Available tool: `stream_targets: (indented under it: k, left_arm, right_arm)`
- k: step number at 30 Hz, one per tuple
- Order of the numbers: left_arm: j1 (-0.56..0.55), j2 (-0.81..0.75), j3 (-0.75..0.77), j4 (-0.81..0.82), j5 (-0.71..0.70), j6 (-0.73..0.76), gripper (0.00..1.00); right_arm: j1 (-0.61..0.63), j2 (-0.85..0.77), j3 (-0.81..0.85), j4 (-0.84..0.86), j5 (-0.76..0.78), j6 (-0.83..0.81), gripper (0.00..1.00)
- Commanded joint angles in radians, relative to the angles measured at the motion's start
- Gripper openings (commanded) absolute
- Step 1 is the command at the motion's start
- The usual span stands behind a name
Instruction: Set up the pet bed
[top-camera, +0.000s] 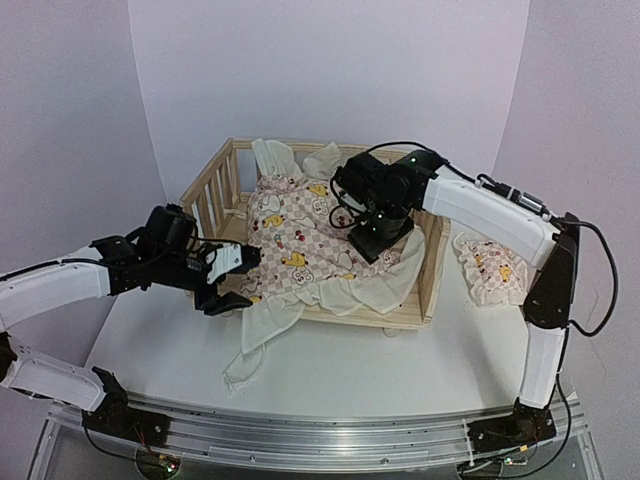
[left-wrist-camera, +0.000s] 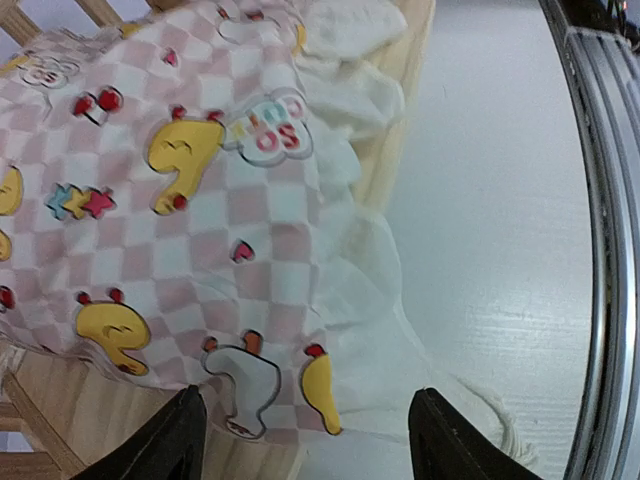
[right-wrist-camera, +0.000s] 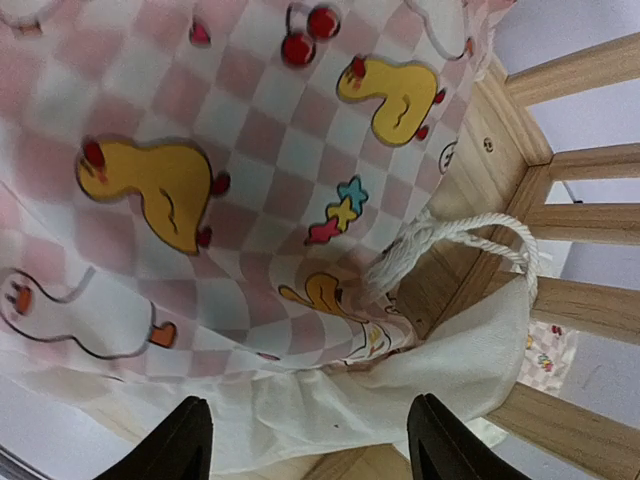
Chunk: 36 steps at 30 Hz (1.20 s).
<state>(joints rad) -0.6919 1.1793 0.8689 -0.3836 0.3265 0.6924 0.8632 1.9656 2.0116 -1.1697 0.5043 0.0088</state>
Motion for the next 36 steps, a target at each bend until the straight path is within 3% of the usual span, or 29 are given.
stream_targets:
  k: [1, 13, 15, 19, 24, 30, 32, 36]
  left_arm:
    - [-0.031, 0.008, -0.053, 0.131, -0.192, 0.029, 0.75]
    - [-0.074, 0.089, -0.153, 0.277, -0.271, 0.0, 0.75]
    - [-0.073, 0.104, -0.149, 0.304, -0.308, -0.026, 0.69]
    - [-0.073, 0.12, -0.14, 0.334, -0.314, -0.054, 0.48]
    - [-0.072, 0.129, -0.111, 0.348, -0.347, -0.078, 0.02]
    - [-0.032, 0.109, -0.012, 0.315, -0.391, -0.018, 0.0]
    - [0.02, 0.112, 0.057, 0.337, -0.383, 0.05, 0.0]
    - [0.151, 0.192, 0.275, 0.485, -0.371, 0.22, 0.0]
  right_arm:
    - [-0.003, -0.021, -0.018, -0.138, 0.027, -0.174, 0.68]
    - [-0.078, -0.018, -0.13, -0.168, 0.003, -0.427, 0.82]
    - [-0.105, 0.018, -0.1, -0.152, -0.006, -0.425, 0.81]
    - [-0.16, 0.046, -0.109, -0.055, -0.041, -0.435, 0.76]
    - [-0.179, 0.072, -0.158, 0.001, -0.084, -0.421, 0.63]
    - [-0.207, 0.091, -0.119, 0.021, -0.095, -0.361, 0.23]
    - [-0.223, 0.084, -0.046, 0.02, -0.079, -0.332, 0.03]
    - [-0.26, 0.081, 0.265, 0.024, -0.051, -0.287, 0.0]
